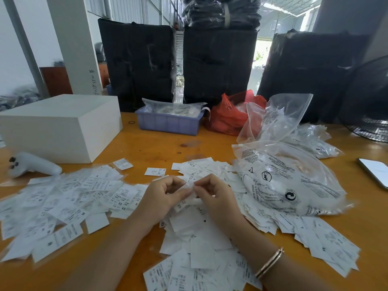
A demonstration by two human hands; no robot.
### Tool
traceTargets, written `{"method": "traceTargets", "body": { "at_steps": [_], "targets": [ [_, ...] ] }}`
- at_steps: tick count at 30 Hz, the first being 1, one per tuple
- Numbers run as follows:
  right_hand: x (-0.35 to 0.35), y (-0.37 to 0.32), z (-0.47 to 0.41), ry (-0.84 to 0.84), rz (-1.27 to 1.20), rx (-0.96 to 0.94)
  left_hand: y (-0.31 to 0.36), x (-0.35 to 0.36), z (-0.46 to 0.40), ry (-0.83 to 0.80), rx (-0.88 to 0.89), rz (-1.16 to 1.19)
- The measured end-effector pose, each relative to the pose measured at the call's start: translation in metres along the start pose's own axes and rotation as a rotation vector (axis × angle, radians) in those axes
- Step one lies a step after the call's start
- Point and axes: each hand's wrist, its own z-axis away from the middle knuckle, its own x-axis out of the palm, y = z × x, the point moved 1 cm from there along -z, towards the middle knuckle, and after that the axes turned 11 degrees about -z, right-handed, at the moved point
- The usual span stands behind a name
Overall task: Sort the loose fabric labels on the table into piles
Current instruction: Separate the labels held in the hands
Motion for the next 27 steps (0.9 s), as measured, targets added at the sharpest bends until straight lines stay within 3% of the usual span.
{"method": "traceTargets", "body": {
  "at_steps": [4, 7, 15, 19, 23, 27],
  "targets": [
    [0.002, 0.001, 0.003, -0.086, 0.169, -0.101, 0.000, -0.003, 0.000, 0.020, -0.056, 0.041],
    [0.003, -0.001, 0.005, -0.156, 0.159, -0.048, 0.002, -0.004, 0.000, 0.049, -0.073, 0.032],
    [-0.002, 0.002, -0.001, -0.009, -0.027, 0.043, 0.001, -0.005, -0.001, 0.034, -0.103, 0.041],
    [-0.005, 0.002, -0.002, 0.055, -0.154, 0.069, -0.002, -0.009, -0.004, 0.160, -0.104, 0.030],
    [-0.020, -0.013, -0.009, 0.136, -0.146, -0.017, -0.007, -0.027, -0.007, 0.488, 0.005, -0.459],
    [-0.070, -0.037, -0.030, 0.449, -0.136, -0.159, -0.019, -0.047, -0.007, 0.623, -0.093, -0.780]
  ]
}}
